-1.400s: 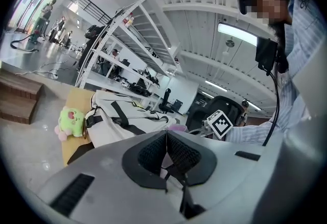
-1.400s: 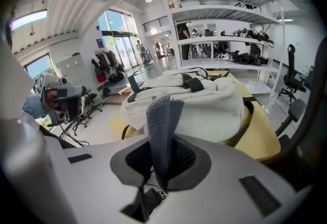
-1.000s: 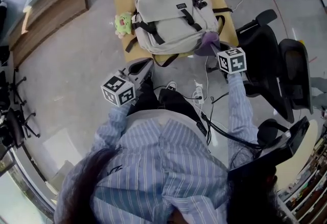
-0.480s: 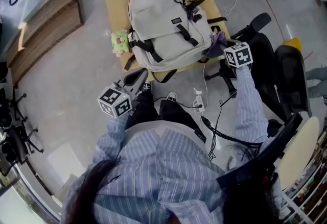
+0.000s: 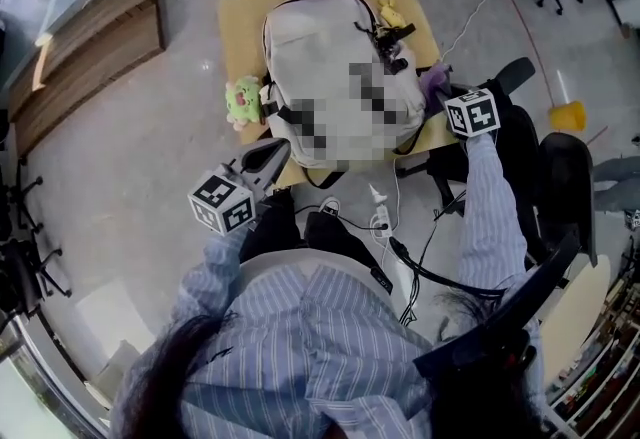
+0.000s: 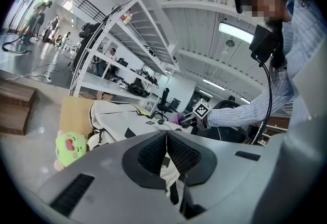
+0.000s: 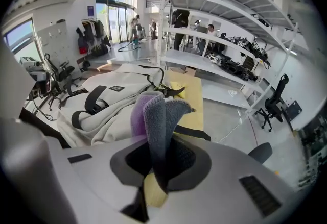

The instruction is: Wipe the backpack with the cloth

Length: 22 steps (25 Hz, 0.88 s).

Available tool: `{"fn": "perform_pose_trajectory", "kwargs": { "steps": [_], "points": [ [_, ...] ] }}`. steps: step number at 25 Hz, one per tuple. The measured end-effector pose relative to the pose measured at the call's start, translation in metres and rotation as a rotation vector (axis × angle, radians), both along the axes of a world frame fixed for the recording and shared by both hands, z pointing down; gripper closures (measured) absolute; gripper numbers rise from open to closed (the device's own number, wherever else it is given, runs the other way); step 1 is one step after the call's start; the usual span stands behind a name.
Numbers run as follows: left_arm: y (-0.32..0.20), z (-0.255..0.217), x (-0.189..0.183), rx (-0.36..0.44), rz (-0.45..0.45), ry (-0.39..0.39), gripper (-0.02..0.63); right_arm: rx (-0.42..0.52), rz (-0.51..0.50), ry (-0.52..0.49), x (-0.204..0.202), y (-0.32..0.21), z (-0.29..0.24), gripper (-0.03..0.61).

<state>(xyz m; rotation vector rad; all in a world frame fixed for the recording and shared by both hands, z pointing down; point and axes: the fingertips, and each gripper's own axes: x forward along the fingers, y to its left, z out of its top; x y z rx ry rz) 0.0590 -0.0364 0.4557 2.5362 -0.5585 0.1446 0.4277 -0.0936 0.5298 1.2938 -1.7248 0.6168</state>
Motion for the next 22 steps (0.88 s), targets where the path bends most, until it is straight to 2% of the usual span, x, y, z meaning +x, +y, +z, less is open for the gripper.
{"fn": "perform_pose_trajectory", "kwargs": {
  "steps": [8,12,17,22],
  "points": [
    [-0.031,0.011,-0.011,-0.028,-0.018,0.013,0.609,-0.057,0.021,0.029,0.006,-0.051,0.009,0.537],
    [-0.047,0.019,-0.02,-0.045,-0.035,0.025,0.609,-0.041,0.037,0.049,0.014,-0.087,0.001,0.537],
    [-0.069,0.029,-0.033,-0.071,-0.064,0.033,0.609,0.009,0.126,-0.03,0.014,-0.135,-0.005,0.537],
    [-0.089,0.037,-0.045,-0.086,-0.091,0.041,0.609,0.004,0.141,0.005,0.015,-0.17,0.0,0.537]
  ]
}}
